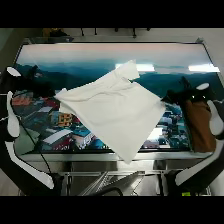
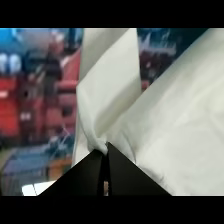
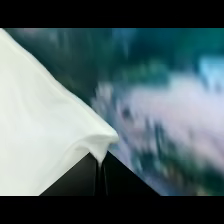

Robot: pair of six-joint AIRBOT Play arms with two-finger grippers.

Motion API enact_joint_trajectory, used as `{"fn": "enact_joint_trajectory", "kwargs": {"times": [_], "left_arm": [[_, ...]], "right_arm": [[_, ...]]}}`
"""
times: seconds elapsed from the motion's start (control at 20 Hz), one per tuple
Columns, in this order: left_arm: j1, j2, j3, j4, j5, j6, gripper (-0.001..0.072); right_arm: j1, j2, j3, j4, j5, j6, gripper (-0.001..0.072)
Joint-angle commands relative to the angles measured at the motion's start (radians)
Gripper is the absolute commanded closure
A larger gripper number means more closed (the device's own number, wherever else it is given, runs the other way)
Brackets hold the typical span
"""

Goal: Fold the shirts.

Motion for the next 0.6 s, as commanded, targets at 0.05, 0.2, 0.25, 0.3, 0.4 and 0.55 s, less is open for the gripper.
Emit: {"fn": "enact_joint_trajectory", "kwargs": {"times": [0.05,0.2,0.25,0.3,0.4,0.55], "left_arm": [[0.026,0.153,-0.31,0.04,-0.084,-0.033,0.0695],[0.026,0.255,-0.473,0.059,-0.045,-0.033,0.0695],[0.026,0.278,-0.502,0.06,-0.026,-0.032,0.0695],[0.026,0.295,-0.518,0.061,-0.003,-0.032,0.0694],[0.026,0.312,-0.52,0.06,0.05,-0.032,0.0693],[0.026,0.311,-0.459,0.059,0.113,-0.031,0.069]], "right_arm": [[0.108,-0.356,0.562,0.04,0.008,0.097,0.0693],[0.129,-0.384,0.578,0.044,-0.029,0.11,0.0693],[0.125,-0.384,0.571,0.049,-0.025,0.11,0.0692],[0.117,-0.383,0.569,0.062,-0.01,0.11,0.0662],[0.094,-0.37,0.56,0.103,0.017,0.11,0.0322],[0.038,-0.327,0.557,0.127,0.092,0.156,0.0372]]}}
